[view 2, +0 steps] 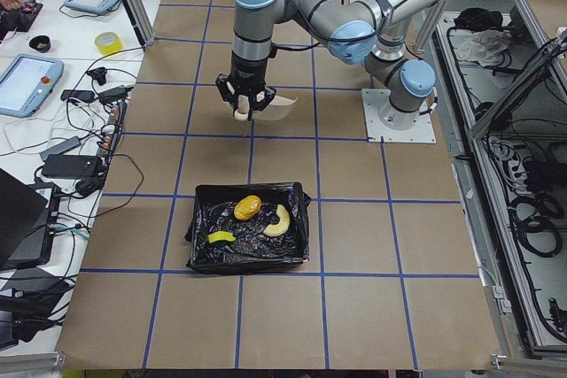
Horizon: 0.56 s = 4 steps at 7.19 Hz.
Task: Sweep and dump trash into bin
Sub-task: 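Lower the dustpan onto the table with left gripper while right releases brush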
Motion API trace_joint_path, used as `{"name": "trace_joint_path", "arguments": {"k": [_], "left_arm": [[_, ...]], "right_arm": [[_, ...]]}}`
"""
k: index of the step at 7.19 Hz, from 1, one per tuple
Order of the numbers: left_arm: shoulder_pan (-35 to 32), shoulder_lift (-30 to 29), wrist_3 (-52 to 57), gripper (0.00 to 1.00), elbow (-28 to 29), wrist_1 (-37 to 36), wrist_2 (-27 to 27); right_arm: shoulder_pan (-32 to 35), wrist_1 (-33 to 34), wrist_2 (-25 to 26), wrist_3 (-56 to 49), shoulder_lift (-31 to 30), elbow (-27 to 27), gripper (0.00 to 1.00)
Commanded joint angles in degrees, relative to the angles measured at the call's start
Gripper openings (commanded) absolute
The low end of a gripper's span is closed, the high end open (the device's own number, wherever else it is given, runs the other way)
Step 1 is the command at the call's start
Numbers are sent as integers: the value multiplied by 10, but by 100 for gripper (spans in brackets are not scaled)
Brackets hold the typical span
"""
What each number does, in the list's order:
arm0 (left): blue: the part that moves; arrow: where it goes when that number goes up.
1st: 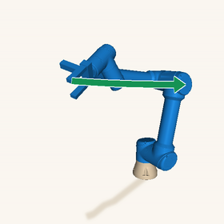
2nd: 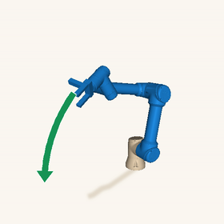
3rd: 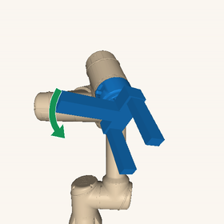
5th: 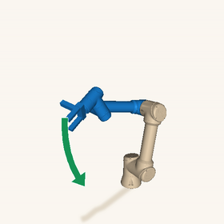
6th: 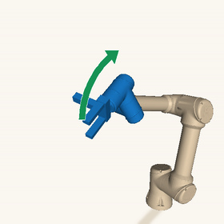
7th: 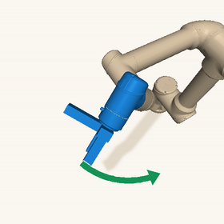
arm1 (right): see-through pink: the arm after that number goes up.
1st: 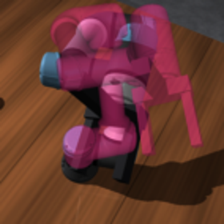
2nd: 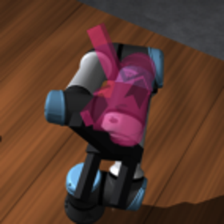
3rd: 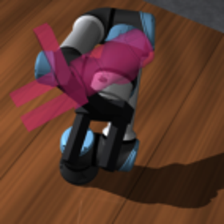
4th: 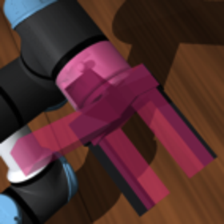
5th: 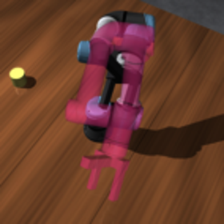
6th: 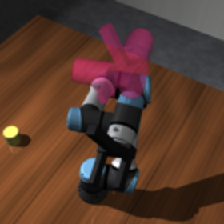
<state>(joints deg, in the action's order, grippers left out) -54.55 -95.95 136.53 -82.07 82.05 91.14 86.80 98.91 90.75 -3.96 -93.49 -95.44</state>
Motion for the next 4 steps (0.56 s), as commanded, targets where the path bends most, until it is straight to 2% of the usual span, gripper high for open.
{"name": "trace_joint_path", "arguments": {"k": [1,2,4], "left_arm": [[-83,-14,-146,0,-9,35,-30],[-109,-29,-192,0,-18,34,-59],[-175,-83,-280,0,-33,23,-63]], "right_arm": [[0,-1,6,1,-1,-2,100],[0,0,6,-3,2,-3,100],[0,6,-1,-6,10,-4,100]]}}
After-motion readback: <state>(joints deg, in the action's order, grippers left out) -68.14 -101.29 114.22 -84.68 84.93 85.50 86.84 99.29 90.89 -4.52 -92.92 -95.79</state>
